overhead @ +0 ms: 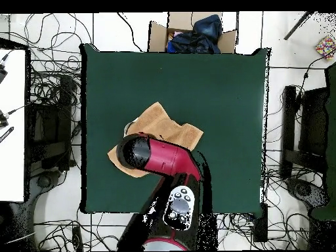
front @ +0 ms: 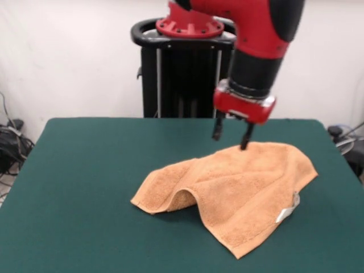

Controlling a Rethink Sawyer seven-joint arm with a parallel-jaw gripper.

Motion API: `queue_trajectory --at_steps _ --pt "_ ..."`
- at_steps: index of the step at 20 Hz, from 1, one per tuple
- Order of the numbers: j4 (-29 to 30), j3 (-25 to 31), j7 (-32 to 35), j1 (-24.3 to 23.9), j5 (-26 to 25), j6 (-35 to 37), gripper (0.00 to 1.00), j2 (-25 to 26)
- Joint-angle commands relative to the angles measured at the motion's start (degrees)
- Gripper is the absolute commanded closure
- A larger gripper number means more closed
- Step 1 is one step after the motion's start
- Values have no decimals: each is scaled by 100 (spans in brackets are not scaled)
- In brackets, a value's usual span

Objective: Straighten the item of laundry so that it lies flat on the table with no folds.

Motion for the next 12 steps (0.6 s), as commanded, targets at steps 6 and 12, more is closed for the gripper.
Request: queue_trajectory --at_steps 6,12 --pt "-269 -289 1044 -597 -41 -1247 0 743" --pt "-185 485 514 -1426 -214 -1490 0 859"
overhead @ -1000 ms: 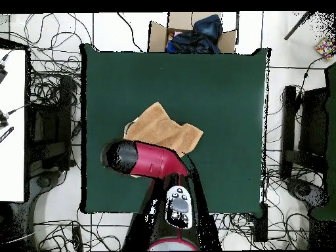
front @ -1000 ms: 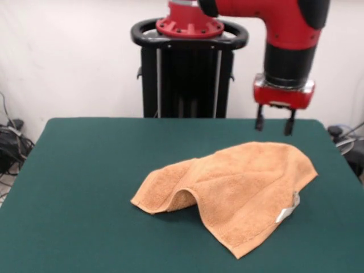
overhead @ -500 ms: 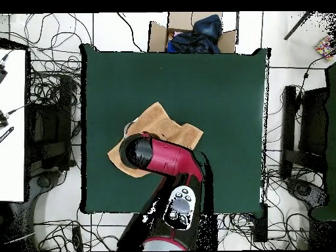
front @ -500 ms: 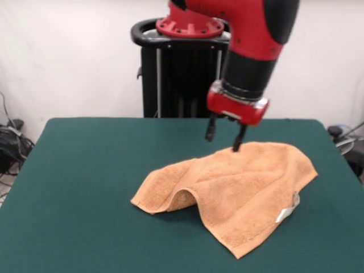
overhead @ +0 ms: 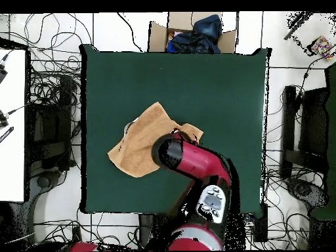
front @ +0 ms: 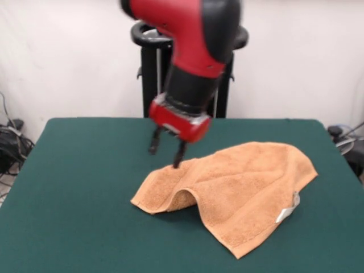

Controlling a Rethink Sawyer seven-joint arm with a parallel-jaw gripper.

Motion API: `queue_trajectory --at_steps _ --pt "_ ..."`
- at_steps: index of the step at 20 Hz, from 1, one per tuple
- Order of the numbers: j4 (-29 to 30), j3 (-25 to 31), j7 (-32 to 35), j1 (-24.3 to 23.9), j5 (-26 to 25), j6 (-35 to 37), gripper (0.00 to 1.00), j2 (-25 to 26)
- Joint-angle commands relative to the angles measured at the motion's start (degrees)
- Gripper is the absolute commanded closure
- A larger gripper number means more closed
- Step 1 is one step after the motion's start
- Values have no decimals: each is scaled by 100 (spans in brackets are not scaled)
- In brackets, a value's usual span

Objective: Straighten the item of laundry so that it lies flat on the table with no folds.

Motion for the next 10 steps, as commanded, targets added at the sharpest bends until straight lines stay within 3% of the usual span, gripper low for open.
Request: queue_trajectory --at_steps 1,5,10 --pt "-34 935 460 -789 -257 -435 0 327" --pt "-45 1154 469 -966 -383 -711 0 463" --pt "12 1901 173 -1545 -620 -446 0 471"
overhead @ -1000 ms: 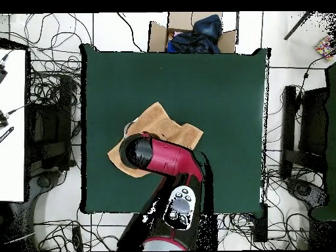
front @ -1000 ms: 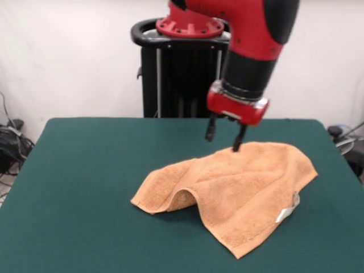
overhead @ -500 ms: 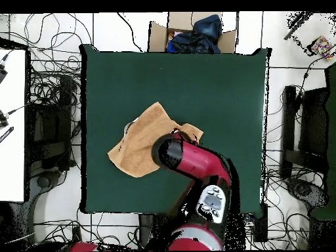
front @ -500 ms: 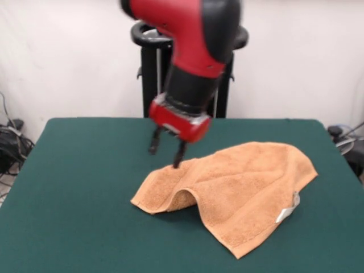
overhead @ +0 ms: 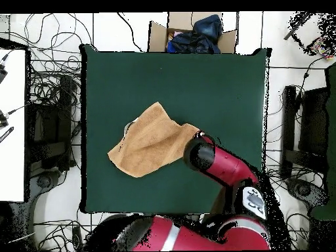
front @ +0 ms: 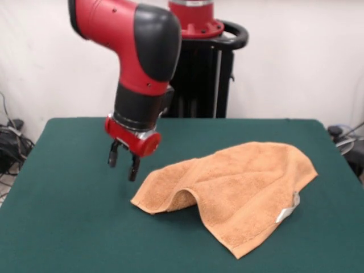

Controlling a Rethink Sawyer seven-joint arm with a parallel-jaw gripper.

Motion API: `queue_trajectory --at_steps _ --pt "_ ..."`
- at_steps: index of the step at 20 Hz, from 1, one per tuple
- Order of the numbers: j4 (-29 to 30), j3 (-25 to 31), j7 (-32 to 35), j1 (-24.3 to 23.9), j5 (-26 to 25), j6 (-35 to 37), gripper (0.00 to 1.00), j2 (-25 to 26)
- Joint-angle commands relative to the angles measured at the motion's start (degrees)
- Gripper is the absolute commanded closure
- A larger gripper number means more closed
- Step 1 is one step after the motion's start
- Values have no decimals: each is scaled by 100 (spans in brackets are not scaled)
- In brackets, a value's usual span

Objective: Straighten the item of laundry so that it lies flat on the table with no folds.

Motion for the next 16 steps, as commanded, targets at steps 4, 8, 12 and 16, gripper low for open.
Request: queue_trajectory --at_steps 4,8,12,16 --pt "139 1726 203 -449 -328 453 0 71" --pt "147 1859 405 -427 -278 496 0 70" --pt "128 1973 455 -437 -253 477 0 108" --pt "-58 1535 598 -72 -186 565 0 178"
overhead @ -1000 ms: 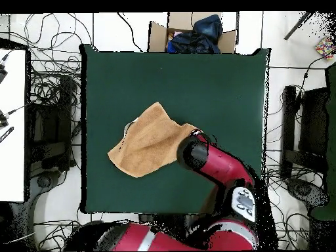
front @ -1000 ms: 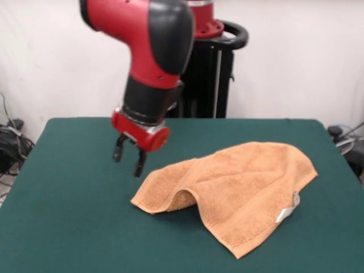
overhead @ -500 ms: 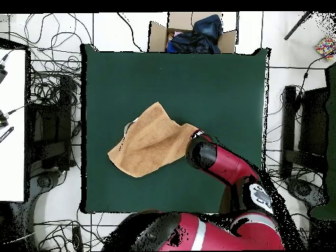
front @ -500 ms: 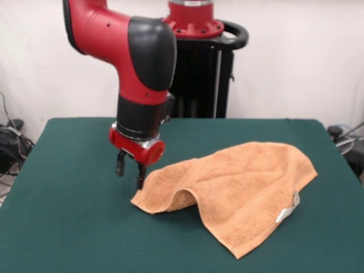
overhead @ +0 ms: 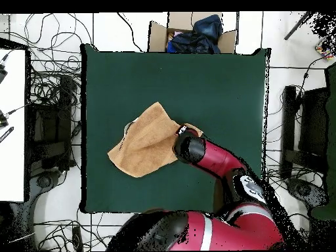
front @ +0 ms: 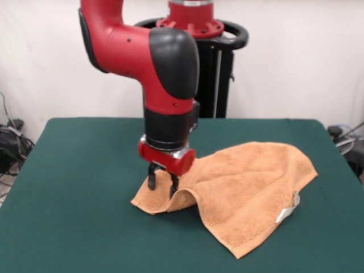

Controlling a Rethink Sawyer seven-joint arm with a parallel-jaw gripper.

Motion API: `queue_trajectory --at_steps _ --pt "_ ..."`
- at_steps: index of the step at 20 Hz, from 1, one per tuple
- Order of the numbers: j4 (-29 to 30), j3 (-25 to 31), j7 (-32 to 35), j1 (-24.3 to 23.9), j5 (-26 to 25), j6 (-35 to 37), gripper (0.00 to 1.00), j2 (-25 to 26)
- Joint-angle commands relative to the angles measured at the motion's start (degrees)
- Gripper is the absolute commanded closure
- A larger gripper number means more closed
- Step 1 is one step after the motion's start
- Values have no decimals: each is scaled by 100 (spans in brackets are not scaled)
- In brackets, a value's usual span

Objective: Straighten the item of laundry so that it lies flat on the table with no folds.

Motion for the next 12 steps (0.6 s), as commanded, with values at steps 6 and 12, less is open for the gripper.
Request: queue_trajectory --at_steps 6,12 --pt "-451 -711 822 862 134 744 0 649" --pt "-552 -1212 984 1003 261 531 0 1056"
